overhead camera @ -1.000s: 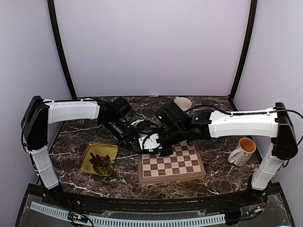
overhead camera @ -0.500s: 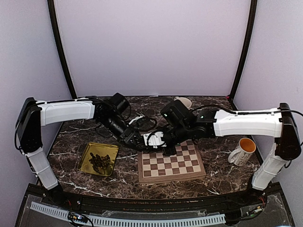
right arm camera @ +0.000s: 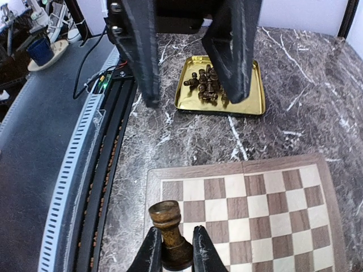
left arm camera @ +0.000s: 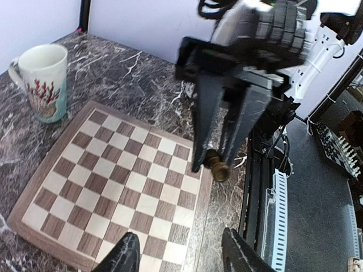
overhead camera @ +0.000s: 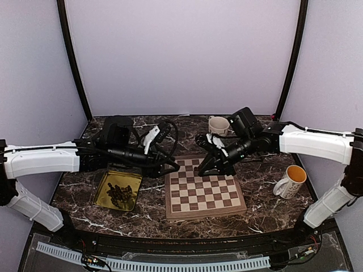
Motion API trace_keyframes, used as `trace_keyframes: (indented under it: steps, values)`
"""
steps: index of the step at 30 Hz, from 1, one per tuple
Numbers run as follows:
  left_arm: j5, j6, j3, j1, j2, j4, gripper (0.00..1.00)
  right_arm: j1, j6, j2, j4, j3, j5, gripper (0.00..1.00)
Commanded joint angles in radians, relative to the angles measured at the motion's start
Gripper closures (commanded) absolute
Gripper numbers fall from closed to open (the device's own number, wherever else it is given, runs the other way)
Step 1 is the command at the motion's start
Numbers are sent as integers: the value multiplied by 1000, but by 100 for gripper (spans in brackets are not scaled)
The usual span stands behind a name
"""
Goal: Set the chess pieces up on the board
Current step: Pass from the right arm to the left
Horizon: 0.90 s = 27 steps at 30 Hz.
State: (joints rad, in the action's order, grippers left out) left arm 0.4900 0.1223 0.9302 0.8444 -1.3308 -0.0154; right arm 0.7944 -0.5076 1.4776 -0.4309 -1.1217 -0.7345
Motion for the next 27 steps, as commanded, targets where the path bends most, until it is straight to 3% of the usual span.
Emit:
trace_keyframes:
  steps: [1,5,18,27]
  values:
    - [-85,-71,-28,60,-4,-266,48,-71,152,0,83,66,-230,91]
    - [-67,-64,-40,102,-49,-370,47,-118,228,4,161,102,-307,91]
    - [13,-48,90,145,-217,-382,43,-123,221,13,143,89,-310,87]
    - [30,-28,117,145,-258,-368,66,-122,222,0,154,105,-305,87]
